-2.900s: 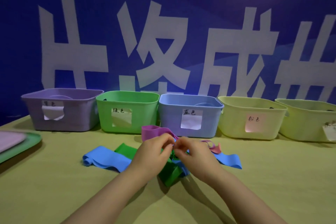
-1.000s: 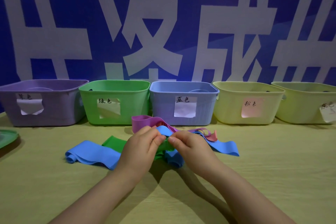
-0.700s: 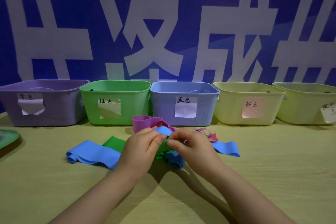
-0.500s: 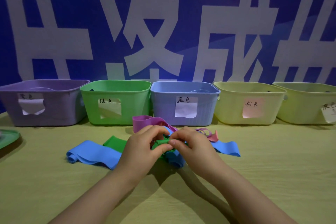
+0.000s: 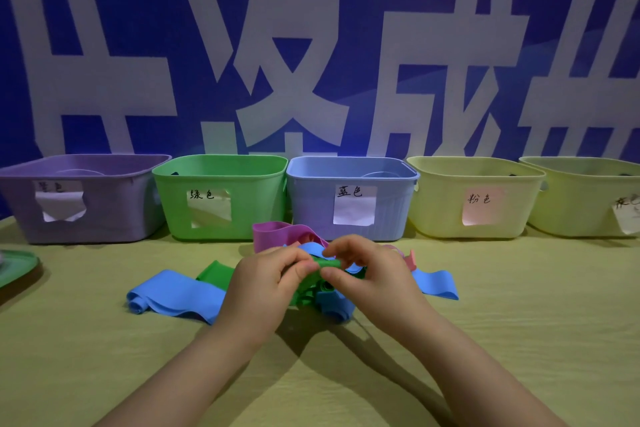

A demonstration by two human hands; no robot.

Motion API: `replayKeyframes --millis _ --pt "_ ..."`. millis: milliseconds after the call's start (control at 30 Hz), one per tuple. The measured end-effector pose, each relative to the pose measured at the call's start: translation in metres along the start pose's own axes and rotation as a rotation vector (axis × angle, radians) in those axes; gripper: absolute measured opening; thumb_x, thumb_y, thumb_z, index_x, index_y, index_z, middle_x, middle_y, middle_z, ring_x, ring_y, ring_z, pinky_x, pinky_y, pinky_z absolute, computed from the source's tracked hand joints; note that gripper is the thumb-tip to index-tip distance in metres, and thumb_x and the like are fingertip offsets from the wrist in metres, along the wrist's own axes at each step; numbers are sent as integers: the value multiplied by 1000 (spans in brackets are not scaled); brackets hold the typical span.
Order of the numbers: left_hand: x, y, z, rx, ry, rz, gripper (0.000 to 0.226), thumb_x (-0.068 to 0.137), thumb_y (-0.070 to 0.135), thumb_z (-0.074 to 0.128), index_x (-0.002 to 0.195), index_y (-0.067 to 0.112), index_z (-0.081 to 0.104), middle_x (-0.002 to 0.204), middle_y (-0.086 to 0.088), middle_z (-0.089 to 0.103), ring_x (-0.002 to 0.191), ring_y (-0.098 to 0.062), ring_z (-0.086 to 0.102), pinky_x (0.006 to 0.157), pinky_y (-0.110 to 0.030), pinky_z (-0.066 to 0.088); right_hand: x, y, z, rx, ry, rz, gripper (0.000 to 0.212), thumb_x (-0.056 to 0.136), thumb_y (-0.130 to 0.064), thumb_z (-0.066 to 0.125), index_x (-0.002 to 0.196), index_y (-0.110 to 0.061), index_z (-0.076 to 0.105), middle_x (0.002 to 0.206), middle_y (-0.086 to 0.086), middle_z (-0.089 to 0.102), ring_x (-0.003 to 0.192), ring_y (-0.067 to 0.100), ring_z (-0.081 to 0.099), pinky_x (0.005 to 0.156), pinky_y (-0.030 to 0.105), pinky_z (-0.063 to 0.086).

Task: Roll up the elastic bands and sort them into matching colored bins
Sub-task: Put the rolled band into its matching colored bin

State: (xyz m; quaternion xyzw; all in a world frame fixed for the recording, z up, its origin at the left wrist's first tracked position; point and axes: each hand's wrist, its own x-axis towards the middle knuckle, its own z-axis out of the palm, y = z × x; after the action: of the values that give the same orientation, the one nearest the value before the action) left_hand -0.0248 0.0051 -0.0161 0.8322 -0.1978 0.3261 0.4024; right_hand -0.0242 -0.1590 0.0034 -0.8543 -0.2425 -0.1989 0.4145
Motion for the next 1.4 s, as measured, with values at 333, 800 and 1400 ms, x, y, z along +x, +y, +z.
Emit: replayKeyframes --millis 333,800,1400 --pt "-1 8 1 -27 22 34 13 68 33 68 78 36 61 78 19 62 76 7 56 65 -4 39 2 -2 0 -125 -30 -36 11 91 -28 54 94 -21 62 93 -6 54 95 11 49 81 23 36" --pt "1 1 1 -83 31 -7 31 75 52 47 95 35 60 92 19 62 75 1 60 68 -30 49 0 -4 -1 -57 14 -72 16 84 -33 64 98 -25 66 90 -18 56 87 -2 50 77 5 34" --pt "1 2 3 13 16 42 24 77 45 54 96 32 59 76 16 62 76 2 55 64 -11 39 0 -8 -6 -123 77 -49 32 78 -58 56 85 -29 69 77 -13 54 80 -2 46 74 -3 22"
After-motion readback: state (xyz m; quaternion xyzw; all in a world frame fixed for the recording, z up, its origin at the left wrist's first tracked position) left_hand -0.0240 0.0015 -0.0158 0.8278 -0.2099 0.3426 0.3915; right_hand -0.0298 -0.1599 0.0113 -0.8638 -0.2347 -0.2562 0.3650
